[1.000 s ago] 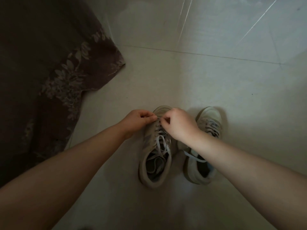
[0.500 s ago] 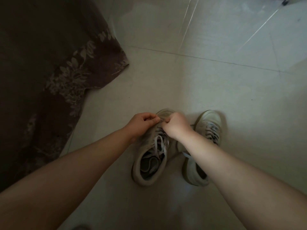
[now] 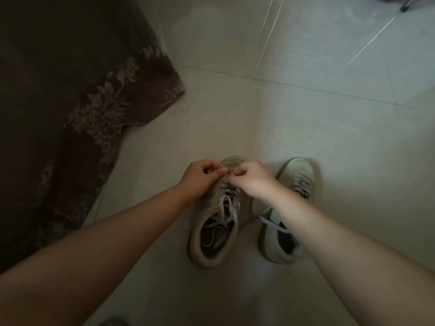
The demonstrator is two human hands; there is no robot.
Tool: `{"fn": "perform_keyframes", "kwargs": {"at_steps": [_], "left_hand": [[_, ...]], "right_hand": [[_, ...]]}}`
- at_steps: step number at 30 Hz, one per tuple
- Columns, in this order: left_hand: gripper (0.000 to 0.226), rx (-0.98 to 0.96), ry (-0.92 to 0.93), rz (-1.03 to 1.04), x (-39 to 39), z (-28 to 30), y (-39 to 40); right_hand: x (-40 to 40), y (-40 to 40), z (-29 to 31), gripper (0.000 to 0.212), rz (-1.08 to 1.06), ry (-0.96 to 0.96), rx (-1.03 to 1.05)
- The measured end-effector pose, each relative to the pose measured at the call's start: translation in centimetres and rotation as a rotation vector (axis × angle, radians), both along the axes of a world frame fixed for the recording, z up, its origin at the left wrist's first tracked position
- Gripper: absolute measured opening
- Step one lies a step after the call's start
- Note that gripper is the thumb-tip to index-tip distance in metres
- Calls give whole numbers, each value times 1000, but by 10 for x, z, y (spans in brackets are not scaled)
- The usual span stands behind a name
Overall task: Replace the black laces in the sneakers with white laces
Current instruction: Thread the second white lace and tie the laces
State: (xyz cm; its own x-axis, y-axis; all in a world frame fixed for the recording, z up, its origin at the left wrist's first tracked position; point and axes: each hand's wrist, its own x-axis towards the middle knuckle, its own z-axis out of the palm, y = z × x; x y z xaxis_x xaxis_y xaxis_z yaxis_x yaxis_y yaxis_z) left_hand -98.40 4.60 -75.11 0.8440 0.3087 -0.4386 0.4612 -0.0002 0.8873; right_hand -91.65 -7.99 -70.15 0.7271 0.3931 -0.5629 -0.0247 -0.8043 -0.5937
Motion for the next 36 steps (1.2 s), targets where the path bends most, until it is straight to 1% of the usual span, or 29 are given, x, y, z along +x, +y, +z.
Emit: {"fn": "perform_keyframes", "kwargs": {"at_steps": [3, 6, 8, 10, 13, 17, 21, 24, 26, 27, 30, 32, 34, 36], "left_hand": [[10, 57, -34, 1, -1, 0, -1], [5, 78, -49, -9, -2, 0, -1], [1, 72, -46, -18, -2, 0, -1], [4, 87, -45, -26, -2, -1, -1], [7, 136, -63, -36, -3, 0, 1], [5, 166, -115, -115, -5, 5, 5], [6, 329, -128, -149, -2, 8, -2], [8, 449, -53, -198, 1, 9, -10], [10, 417, 5, -217, 3, 10, -8], [10, 363, 38, -219, 5, 12, -6], [11, 88, 145, -171, 6, 18, 2], [16, -47, 191, -150, 7, 20, 6], [19, -66, 199, -164, 8, 22, 8], [18, 0, 176, -171, 7, 23, 11]], "right_hand": [[-2, -6, -3, 11, 62, -58, 68], [-7, -11, -7, 4, 128, -225, 129], [-11, -12, -9, 4, 148, -330, 155], [-15, -12, -10, 5, 172, -366, 157], [-16, -13, -11, 5, 241, -353, 127], [-12, -13, -10, 5, 189, -289, 152], [-8, -15, -7, 3, 179, -217, 172], [-10, -17, -7, 1, 225, -190, 164], [-11, -19, -7, 3, 222, -201, 173], [-9, -21, -6, 4, 181, -197, 182], [2, -31, -2, 6, -17, -163, 189], [9, -35, -2, 6, -69, -170, 165], [11, -37, -2, 6, -66, -148, 161], [10, -36, -1, 7, -34, -116, 154]]}}
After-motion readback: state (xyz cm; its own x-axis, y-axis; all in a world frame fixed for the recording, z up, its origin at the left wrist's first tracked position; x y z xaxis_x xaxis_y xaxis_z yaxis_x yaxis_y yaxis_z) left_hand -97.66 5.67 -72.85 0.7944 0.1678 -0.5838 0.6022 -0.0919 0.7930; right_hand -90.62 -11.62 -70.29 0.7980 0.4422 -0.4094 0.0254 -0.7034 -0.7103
